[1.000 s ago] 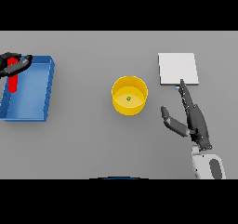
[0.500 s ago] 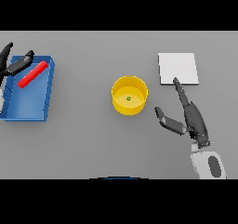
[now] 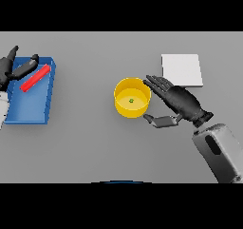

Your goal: Pick up the red beaker and tilt it to pour out 1 green nut into yellow bowl. Pick up the yellow bowl and place it on the metallic measuring scale.

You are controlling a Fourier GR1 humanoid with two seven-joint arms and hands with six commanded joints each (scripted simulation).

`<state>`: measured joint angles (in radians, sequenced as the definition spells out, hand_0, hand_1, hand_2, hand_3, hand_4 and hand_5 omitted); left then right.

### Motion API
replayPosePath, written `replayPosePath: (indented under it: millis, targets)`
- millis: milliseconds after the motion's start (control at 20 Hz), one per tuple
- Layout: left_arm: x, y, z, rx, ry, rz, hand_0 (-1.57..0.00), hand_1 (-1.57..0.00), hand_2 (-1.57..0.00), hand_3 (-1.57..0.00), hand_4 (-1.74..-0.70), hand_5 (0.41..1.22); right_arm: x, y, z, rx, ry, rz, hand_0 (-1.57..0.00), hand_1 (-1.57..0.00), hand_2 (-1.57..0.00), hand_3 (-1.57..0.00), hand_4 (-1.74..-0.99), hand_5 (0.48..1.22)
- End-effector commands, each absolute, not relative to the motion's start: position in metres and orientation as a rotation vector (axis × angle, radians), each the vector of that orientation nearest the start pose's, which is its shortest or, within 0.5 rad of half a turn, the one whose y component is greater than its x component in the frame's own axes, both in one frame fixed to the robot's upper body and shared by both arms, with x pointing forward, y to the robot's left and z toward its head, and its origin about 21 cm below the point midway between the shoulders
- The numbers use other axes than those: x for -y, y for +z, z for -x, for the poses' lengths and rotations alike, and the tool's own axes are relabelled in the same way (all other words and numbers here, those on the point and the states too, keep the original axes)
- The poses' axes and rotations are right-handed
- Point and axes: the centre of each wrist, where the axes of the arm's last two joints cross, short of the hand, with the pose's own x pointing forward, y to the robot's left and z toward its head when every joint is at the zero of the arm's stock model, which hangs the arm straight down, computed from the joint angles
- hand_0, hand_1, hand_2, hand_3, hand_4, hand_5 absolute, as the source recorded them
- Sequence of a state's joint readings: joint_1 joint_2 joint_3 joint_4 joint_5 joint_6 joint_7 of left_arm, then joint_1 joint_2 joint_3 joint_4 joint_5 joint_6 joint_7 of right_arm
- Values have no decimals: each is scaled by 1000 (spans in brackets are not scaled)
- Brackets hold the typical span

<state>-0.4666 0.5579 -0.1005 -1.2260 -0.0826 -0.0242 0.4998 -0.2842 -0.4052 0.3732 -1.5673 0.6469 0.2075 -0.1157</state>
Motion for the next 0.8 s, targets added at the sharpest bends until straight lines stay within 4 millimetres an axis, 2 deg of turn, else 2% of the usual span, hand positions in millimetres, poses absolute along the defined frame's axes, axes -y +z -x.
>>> replayPosePath:
  millis: [0,250,300,350,400,750]
  targets:
    - [-324,100,-356,1128,-439,-564,-3,-2,-2,-2,-812,688,203,65,-294,1646,1454,390,1,1,1,1,-1157,635]
    - [-329,102,-354,1139,-446,-564,0,0,0,0,-805,692,183,63,-315,1564,1744,398,1,1,1,1,-1156,642]
    - [-329,102,-353,1138,-446,-566,0,0,0,0,-806,695,177,66,-319,1559,1774,390,1,1,1,1,-1153,639]
    - [-330,101,-352,1137,-447,-568,0,0,0,0,-805,695,174,60,-321,1541,1811,374,1,1,1,1,-1154,639]
    - [-330,103,-353,1138,-445,-565,0,0,0,0,-808,695,177,59,-325,1519,1849,360,1,1,1,1,-1156,642]
    - [-335,105,-353,1141,-454,-573,1,1,1,1,-807,700,147,56,-343,1348,2044,322,1,1,1,1,-1164,670]
